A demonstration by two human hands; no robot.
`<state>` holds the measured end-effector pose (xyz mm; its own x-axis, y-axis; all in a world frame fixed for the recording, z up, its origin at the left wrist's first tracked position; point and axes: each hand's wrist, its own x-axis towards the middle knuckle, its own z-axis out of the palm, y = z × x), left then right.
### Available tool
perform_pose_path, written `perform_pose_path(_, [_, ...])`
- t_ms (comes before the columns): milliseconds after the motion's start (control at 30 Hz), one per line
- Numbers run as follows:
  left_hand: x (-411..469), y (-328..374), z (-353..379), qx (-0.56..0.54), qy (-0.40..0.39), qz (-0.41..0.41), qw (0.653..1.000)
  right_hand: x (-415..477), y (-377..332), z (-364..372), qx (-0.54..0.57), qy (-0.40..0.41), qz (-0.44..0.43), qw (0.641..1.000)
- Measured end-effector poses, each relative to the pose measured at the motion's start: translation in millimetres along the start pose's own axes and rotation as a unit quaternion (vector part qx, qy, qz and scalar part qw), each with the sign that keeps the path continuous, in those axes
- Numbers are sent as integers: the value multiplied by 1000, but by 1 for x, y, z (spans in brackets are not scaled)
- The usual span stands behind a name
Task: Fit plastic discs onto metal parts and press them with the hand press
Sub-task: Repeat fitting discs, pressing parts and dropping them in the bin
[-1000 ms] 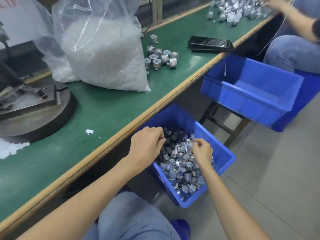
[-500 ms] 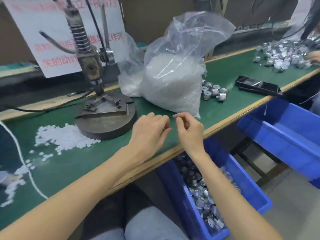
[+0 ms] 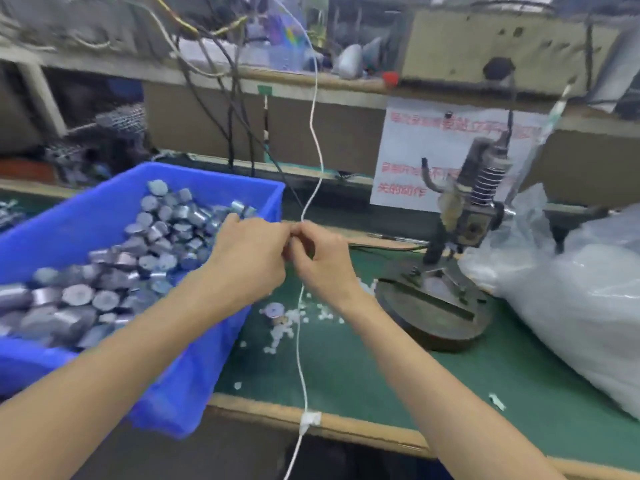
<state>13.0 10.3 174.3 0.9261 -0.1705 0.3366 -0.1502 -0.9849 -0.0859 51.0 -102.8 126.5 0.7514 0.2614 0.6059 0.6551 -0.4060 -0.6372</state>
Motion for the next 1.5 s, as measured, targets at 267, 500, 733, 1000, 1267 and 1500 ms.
perform_pose_path(267, [-58,-104,10,78,-124,-121,982,37,-59,89,-74,-289,-78,951])
perform_pose_path(500, [-74,-119,36,10,-439,-66,896,50,-79,119,-301,-588,-30,750])
perform_pose_path(733, [-69,-124,34,-92,-552,9,829,45,-80,136,-402,-644,-40,649])
perform_pose_path(1000, [-71,-118,38,-64,-530,-8,846,46,-79,140,-428,-661,-72,612])
perform_pose_path(1267, [-64,-117,15,-39,-226,-183,956,54,-78,110,-213,-471,-85,852])
perform_pose_path(1500, [-34,-43,-26,-86,-43,-124,988,42,-28,2,91,-238,27,967])
